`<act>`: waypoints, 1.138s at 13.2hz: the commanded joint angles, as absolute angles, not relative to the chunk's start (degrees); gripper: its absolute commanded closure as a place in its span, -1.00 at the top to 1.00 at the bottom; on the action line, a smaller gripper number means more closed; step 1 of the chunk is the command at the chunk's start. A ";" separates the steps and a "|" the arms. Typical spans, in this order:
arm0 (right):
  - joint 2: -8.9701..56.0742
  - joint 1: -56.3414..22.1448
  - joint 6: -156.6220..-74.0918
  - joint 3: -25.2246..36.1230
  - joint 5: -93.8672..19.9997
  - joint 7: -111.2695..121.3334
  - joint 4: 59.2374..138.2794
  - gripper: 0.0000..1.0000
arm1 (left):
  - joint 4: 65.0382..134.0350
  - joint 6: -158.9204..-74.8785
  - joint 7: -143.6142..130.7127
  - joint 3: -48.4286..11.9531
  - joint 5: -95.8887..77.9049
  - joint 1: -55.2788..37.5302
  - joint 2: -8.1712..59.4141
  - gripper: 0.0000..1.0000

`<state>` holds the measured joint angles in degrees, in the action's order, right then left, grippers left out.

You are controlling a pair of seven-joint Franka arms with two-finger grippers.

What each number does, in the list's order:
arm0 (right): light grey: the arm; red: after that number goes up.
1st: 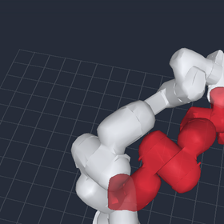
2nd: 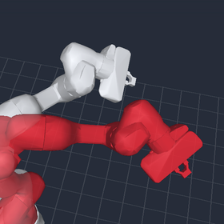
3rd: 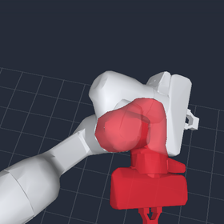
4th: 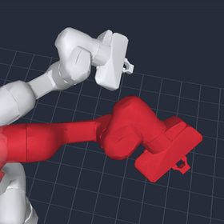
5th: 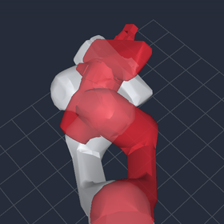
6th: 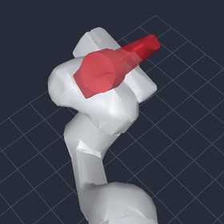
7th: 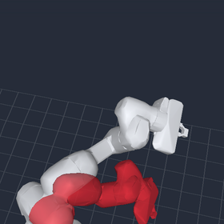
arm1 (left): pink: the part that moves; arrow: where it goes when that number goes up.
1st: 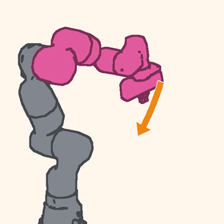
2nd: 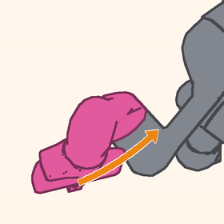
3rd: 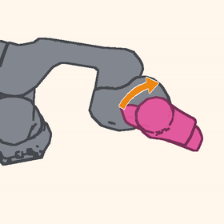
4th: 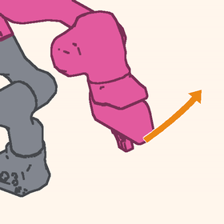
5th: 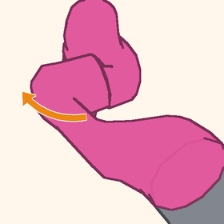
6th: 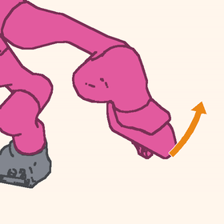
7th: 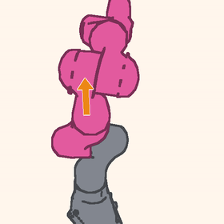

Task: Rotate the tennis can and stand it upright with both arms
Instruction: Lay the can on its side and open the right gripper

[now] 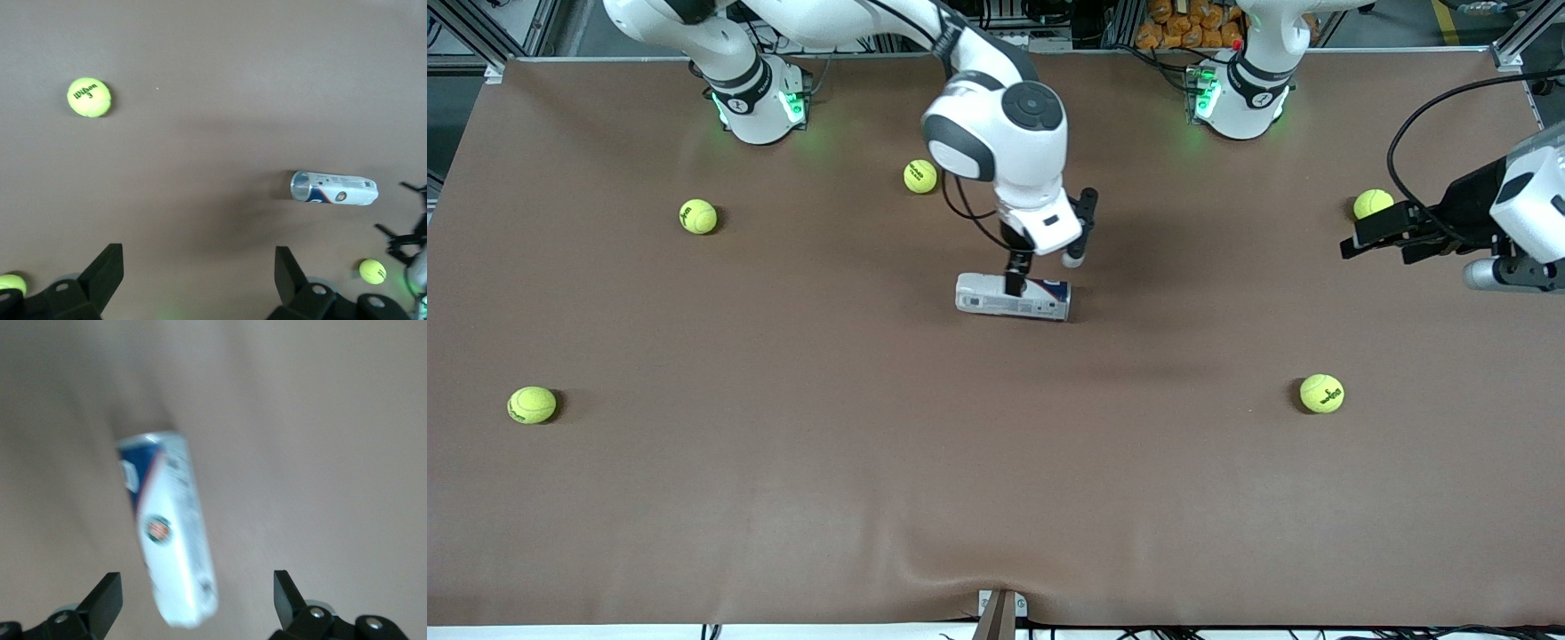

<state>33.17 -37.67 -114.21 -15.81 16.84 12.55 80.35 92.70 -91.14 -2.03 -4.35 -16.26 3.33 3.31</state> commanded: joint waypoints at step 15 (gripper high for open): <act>14.86 0.50 -86.76 -16.26 5.63 -2.81 82.53 1.00 | 105.37 -95.54 20.19 -4.48 -46.22 5.27 10.62 1.00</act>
<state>17.97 -3.25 -88.29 -15.08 7.54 -0.60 80.53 102.98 -94.74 15.71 -4.20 -43.09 4.56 10.43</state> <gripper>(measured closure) 0.000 0.000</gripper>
